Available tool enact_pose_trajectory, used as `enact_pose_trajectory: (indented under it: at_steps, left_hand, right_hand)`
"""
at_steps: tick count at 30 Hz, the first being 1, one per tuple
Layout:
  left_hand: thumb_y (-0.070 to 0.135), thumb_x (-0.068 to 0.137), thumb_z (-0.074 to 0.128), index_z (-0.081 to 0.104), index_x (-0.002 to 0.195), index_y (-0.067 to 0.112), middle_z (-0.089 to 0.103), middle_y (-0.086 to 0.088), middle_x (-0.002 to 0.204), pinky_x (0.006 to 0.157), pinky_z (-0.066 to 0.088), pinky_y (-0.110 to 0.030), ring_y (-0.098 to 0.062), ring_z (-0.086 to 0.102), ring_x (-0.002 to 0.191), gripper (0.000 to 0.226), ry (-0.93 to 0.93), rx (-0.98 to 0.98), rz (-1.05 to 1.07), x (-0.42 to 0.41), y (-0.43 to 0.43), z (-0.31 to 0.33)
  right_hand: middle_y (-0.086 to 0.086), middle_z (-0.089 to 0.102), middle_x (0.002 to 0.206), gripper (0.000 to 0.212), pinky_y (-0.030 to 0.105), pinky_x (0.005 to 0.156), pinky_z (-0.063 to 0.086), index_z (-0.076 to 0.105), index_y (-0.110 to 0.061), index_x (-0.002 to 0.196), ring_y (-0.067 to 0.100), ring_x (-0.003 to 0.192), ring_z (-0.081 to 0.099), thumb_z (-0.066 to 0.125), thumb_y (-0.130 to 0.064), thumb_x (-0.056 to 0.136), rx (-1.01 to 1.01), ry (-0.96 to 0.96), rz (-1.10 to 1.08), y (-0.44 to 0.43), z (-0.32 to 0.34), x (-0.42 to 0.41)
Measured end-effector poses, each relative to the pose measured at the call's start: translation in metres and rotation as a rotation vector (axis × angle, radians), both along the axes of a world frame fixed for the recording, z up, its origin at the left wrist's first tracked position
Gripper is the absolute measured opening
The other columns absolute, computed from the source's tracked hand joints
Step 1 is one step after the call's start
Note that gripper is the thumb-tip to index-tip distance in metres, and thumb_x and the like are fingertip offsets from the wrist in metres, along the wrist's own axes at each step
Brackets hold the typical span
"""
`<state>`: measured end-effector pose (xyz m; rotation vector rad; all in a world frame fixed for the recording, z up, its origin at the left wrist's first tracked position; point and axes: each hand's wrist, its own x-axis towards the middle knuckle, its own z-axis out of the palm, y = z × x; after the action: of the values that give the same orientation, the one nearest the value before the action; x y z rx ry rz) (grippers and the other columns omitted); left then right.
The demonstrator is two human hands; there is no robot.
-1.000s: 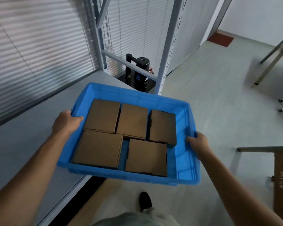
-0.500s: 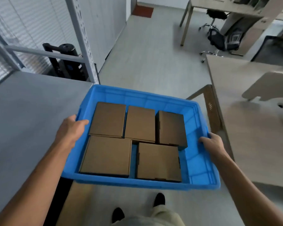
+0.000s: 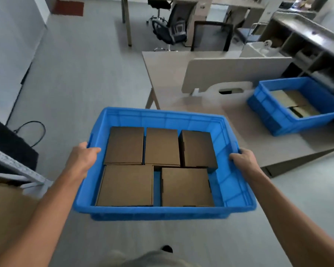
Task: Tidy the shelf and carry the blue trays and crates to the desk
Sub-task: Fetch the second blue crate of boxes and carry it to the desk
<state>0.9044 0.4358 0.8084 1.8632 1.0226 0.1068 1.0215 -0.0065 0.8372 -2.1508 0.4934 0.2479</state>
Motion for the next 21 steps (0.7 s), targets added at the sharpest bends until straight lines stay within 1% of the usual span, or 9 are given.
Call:
enact_pose_trajectory:
  at_steps: [2, 6, 9, 13, 17, 21]
  left_hand:
    - [0.017, 0.084, 0.064, 0.065, 0.096, 0.01, 0.059, -0.012, 0.072, 0.061, 0.043, -0.034, -0.028, 0.053, 0.061, 0.014, 0.004, -0.023, -0.009, 0.032, -0.038, -0.008]
    - [0.017, 0.085, 0.063, 0.065, 0.099, 0.01, 0.06, -0.015, 0.076, 0.062, 0.044, -0.036, -0.028, 0.055, 0.065, 0.016, 0.006, -0.054, -0.032, 0.093, -0.097, -0.018]
    - [0.016, 0.085, 0.061, 0.064, 0.098, 0.009, 0.058, -0.012, 0.073, 0.062, 0.044, -0.037, -0.028, 0.054, 0.065, 0.015, -0.004, -0.078, -0.049, 0.14, -0.131, -0.024]
    - [0.015, 0.087, 0.059, 0.061, 0.099, 0.008, 0.053, -0.009, 0.068, 0.056, 0.039, -0.031, -0.026, 0.048, 0.058, 0.014, -0.01, -0.111, -0.069, 0.205, -0.166, -0.033]
    - [0.017, 0.083, 0.059, 0.062, 0.098, 0.01, 0.058, -0.011, 0.076, 0.062, 0.043, -0.036, -0.029, 0.052, 0.065, 0.017, -0.011, -0.122, -0.065, 0.258, -0.196, -0.038]
    - [0.018, 0.083, 0.057, 0.061, 0.095, 0.012, 0.059, -0.011, 0.077, 0.063, 0.045, -0.038, -0.029, 0.053, 0.066, 0.014, 0.022, -0.131, -0.024, 0.298, -0.223, -0.045]
  right_hand:
    - [0.01, 0.068, 0.072, 0.01, 0.04, 0.065, 0.057, 0.066, -0.008, 0.077, 0.028, 0.067, 0.066, 0.058, -0.005, 0.073, -0.029, -0.002, -0.023, -0.039, -0.001, 0.029]
    - [0.01, 0.069, 0.074, 0.015, 0.045, 0.071, 0.059, 0.069, -0.01, 0.08, 0.031, 0.071, 0.068, 0.058, -0.008, 0.069, -0.056, 0.02, -0.063, -0.099, -0.002, 0.084]
    - [0.007, 0.069, 0.075, 0.015, 0.046, 0.075, 0.059, 0.069, -0.013, 0.08, 0.031, 0.076, 0.07, 0.059, -0.008, 0.07, -0.072, 0.031, -0.084, -0.132, -0.005, 0.128]
    - [0.01, 0.072, 0.087, 0.024, 0.05, 0.08, 0.06, 0.069, -0.012, 0.092, 0.03, 0.08, 0.07, 0.061, -0.012, 0.069, -0.117, 0.034, -0.074, -0.167, -0.015, 0.19]
    - [0.009, 0.07, 0.09, 0.021, 0.051, 0.079, 0.06, 0.064, -0.014, 0.096, 0.029, 0.082, 0.069, 0.061, -0.009, 0.076, -0.162, 0.079, -0.045, -0.19, -0.016, 0.252]
    - [0.01, 0.065, 0.103, 0.024, 0.053, 0.086, 0.057, 0.056, -0.015, 0.102, 0.031, 0.093, 0.065, 0.061, -0.011, 0.079, -0.248, 0.113, 0.017, -0.208, -0.022, 0.313]
